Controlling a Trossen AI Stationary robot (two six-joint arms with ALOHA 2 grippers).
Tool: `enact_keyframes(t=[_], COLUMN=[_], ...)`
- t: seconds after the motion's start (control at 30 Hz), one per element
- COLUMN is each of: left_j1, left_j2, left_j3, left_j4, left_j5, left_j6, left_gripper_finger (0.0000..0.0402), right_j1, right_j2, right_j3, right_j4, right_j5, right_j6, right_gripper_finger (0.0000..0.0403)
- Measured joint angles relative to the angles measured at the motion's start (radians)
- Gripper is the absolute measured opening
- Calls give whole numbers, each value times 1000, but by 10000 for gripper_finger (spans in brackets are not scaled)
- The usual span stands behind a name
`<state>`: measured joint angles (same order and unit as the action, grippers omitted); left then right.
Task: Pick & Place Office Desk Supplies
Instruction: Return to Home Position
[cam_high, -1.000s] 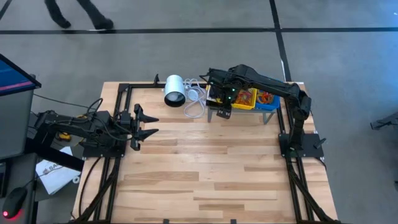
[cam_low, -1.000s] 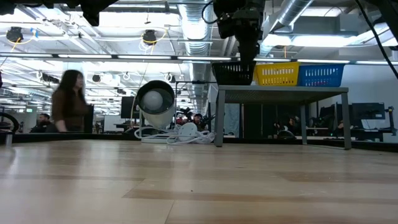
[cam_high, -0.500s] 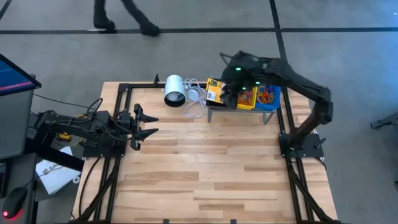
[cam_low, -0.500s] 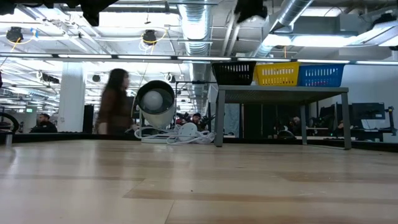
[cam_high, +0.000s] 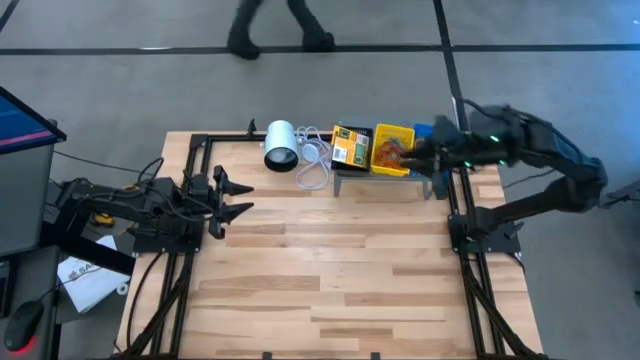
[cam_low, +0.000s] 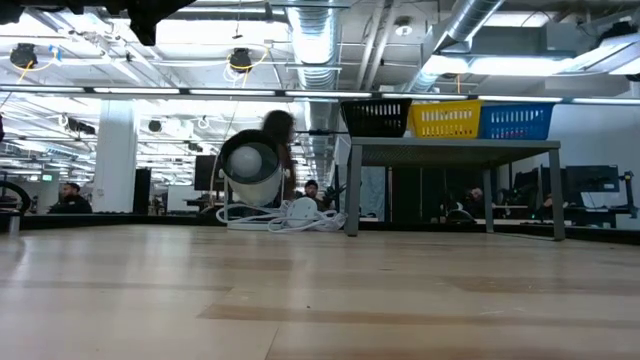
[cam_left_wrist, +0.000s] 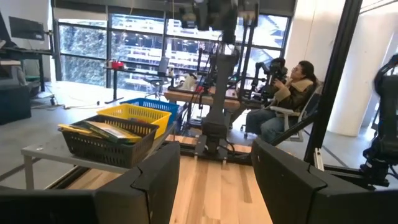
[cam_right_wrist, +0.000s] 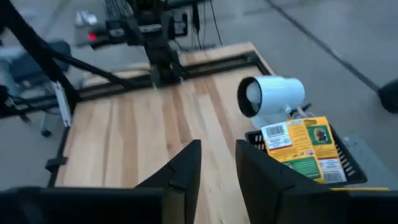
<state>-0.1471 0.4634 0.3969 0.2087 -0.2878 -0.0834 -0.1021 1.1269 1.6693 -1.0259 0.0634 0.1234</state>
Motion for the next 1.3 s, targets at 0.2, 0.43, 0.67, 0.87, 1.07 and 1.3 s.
enact_keyframes(t=[0.2, 0.43, 0.67, 0.87, 1.07, 1.3], left_j1=[44, 116, 154, 169, 169, 169], left_j2=[-26, 17, 124, 157, 128, 66], left_j3=[0, 0, 0, 0, -112, -252], left_j4=[-17, -113, -120, -125, 22, 132], left_j5=[0, 0, 0, 2, -3, -3], left_j6=[-28, -87, -125, -111, -58, -55], left_gripper_finger=[195, 195, 195, 195, 195, 195], right_j1=[84, 169, 251, 259, 262, 290], right_j2=[-294, -530, -730, -874, -934, -946], right_j3=[-370, -708, -1002, -1162, -1237, -1337], right_j4=[230, 386, 604, 696, 719, 750], right_j5=[15, 15, 14, 15, 10, -15], right_j6=[67, 130, 108, 119, 131, 131], right_gripper_finger=[93, 93, 93, 93, 93, 93])
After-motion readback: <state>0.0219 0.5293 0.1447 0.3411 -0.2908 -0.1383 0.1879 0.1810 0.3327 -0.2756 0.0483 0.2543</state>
